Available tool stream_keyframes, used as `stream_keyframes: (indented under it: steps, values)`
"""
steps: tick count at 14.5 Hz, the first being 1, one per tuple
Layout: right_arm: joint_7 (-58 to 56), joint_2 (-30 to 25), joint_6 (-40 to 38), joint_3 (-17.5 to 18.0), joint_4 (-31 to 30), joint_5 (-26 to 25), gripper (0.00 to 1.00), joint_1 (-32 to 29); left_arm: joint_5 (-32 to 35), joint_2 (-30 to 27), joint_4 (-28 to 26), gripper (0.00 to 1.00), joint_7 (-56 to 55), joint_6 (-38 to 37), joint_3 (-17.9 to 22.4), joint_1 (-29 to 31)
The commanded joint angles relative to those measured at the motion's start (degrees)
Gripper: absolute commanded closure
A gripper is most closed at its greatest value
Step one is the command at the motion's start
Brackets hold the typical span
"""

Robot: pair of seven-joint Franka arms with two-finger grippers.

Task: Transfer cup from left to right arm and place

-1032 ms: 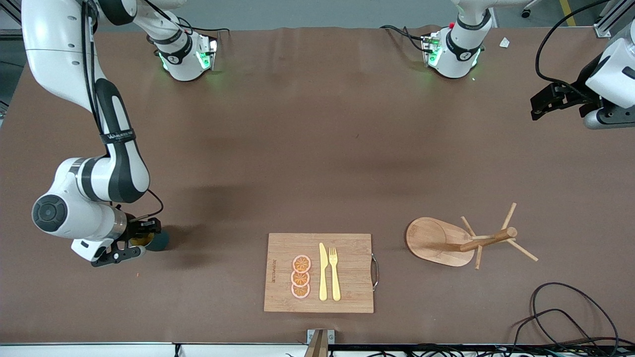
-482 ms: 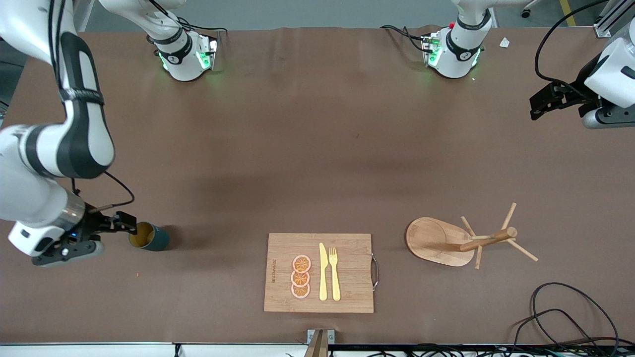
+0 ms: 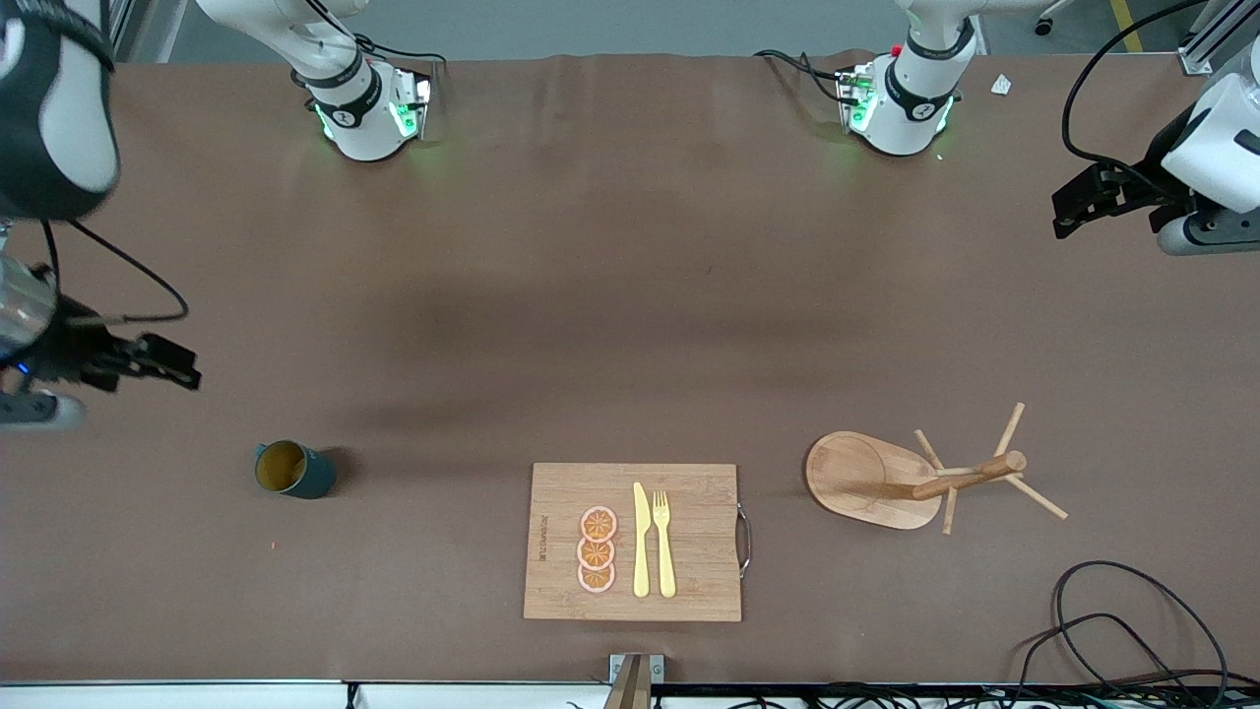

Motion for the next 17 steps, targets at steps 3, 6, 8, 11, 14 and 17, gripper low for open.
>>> stream_keyframes:
  steps: [3,6,8,11,14,17]
  values:
    - [4.4,-13.2,0.1,1.0,-10.3,-0.9,0.00,-0.6,0.0,0.7,2.4,0.00,0.8,-0.4,0.2,-0.3]
    - [4.5,-16.8,1.0,1.1,-14.1,-0.9,0.00,-0.6,0.0,0.7,2.4,0.00,0.8,-1.1,-0.1,-0.5]
    - [4.0,-16.8,0.9,1.0,-13.7,-1.0,0.00,-0.8,-0.4,0.7,2.4,0.00,0.8,-2.3,-0.3,-0.5]
    - [-2.8,-16.4,0.8,1.1,-11.4,-1.7,0.00,-0.7,-0.8,0.6,2.4,0.00,0.9,-2.9,-0.7,-0.5]
    - [-3.8,-16.3,0.8,1.1,-10.9,-1.8,0.00,-0.6,-0.9,0.6,2.4,0.00,1.1,-3.5,-1.0,-0.4]
    - [-3.5,-16.3,0.7,0.8,-10.6,-1.8,0.00,-0.6,-1.9,0.6,2.4,0.00,1.1,-3.5,-1.0,-0.2]
